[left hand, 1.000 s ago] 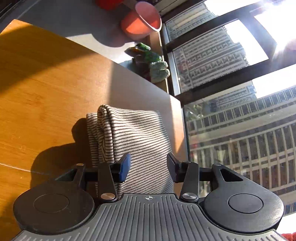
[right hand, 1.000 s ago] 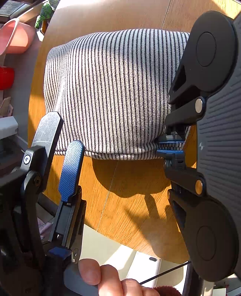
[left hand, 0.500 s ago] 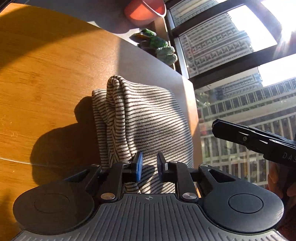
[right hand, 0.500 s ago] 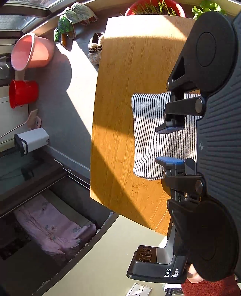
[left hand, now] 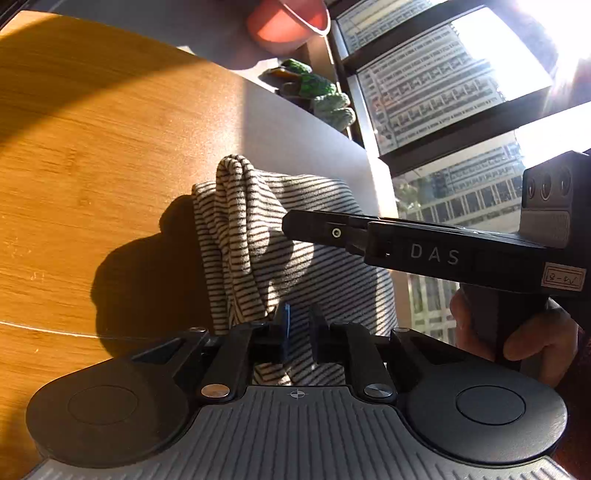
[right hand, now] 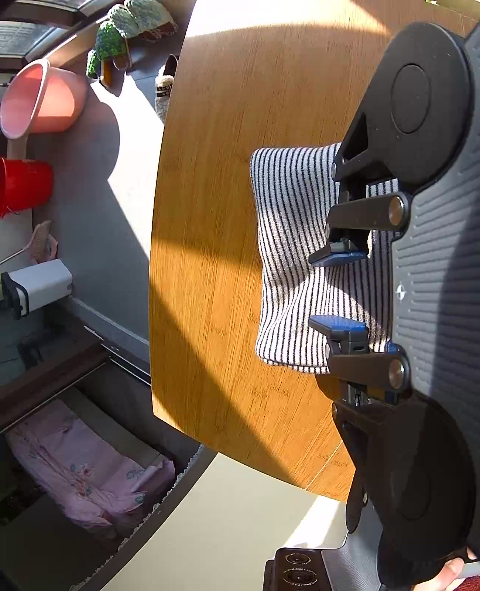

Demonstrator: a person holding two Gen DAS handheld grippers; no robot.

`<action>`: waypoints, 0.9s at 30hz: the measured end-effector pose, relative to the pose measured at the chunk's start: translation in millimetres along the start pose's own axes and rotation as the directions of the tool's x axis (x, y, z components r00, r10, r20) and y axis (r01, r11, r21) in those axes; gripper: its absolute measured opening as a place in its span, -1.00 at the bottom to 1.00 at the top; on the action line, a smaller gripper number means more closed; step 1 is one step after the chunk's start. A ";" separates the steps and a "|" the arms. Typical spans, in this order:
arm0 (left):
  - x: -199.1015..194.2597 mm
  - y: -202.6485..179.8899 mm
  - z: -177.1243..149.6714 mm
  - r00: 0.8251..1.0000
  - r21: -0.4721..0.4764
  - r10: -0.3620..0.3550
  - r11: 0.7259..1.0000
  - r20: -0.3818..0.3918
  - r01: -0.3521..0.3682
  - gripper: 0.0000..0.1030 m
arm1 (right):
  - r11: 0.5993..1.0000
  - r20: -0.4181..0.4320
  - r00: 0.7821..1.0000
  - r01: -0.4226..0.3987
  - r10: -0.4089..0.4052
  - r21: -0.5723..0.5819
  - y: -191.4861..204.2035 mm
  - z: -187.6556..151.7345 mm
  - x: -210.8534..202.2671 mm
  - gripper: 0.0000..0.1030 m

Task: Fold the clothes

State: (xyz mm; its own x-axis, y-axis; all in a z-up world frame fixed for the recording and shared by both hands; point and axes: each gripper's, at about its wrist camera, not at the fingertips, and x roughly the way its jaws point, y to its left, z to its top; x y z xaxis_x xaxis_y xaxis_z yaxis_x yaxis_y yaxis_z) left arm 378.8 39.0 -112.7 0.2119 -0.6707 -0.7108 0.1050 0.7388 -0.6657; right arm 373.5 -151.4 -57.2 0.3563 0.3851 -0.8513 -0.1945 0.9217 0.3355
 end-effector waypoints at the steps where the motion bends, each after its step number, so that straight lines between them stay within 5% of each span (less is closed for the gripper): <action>1: -0.2 1.1 0.3 1.000 -0.004 0.000 1.000 -0.002 0.000 -0.82 | 1.000 0.022 1.000 -0.005 0.004 0.024 -3.9 -5.3 -12.7 -0.25; 4: -2.7 3.2 1.2 1.000 -0.016 -0.001 1.000 -0.006 0.001 -0.83 | 1.000 0.070 0.997 0.016 -0.017 0.022 -9.4 -30.3 -44.4 0.29; 7: -5.9 4.7 0.2 1.000 -0.031 -0.013 0.999 -0.002 0.013 -0.84 | 0.998 0.014 0.998 0.054 -0.054 0.025 -9.5 -59.8 -46.8 0.28; 9: -9.5 6.0 -1.3 1.000 -0.044 -0.025 0.999 0.004 0.025 -0.84 | 0.987 -0.028 0.986 0.163 -0.163 0.010 -3.3 -81.6 -29.7 0.29; 12: -24.0 8.2 -5.4 0.999 -0.081 -0.025 0.996 0.036 0.028 -0.83 | 0.966 0.019 0.967 0.254 -0.253 -0.049 14.3 -98.4 -13.8 0.36; 13: -29.3 7.7 -7.0 0.999 -0.083 -0.017 0.996 0.050 0.021 -0.69 | 0.961 0.028 0.962 0.273 -0.272 -0.055 18.0 -98.9 -12.2 0.36; 14: -33.2 6.6 -9.0 0.998 -0.079 -0.003 0.997 0.060 0.008 -0.40 | 0.962 0.033 0.963 0.269 -0.267 -0.047 17.7 -99.1 -12.2 0.36; 16: -32.9 3.3 -12.0 0.998 -0.065 0.043 0.997 0.056 -0.039 -0.13 | 0.966 0.044 0.967 0.254 -0.252 -0.041 14.5 -100.1 -13.3 0.37; 21: -3.3 -4.0 -19.6 0.996 -0.030 0.084 0.996 -0.022 -0.085 -0.13 | 0.986 0.035 0.986 0.165 -0.165 0.009 -11.7 -93.6 -28.5 0.47; 25: 5.6 -6.0 -22.5 0.989 0.004 0.146 0.989 -0.009 -0.146 0.18 | 0.986 0.075 0.990 0.107 -0.118 0.130 -45.4 -82.3 -48.4 0.86; 27: 5.8 -2.8 -24.1 0.988 -0.004 0.152 0.988 -0.003 -0.152 0.21 | 0.982 0.045 0.996 0.073 -0.082 0.172 -62.1 -79.5 -39.8 0.86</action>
State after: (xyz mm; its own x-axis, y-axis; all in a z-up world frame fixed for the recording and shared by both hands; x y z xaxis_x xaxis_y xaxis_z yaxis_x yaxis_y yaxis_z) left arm 356.3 31.4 -120.4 0.2228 -0.5504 -0.8046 0.0675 0.8321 -0.5506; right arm 298.7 -227.6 -76.2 0.4121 0.3100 -0.8568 -0.0083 0.9416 0.3367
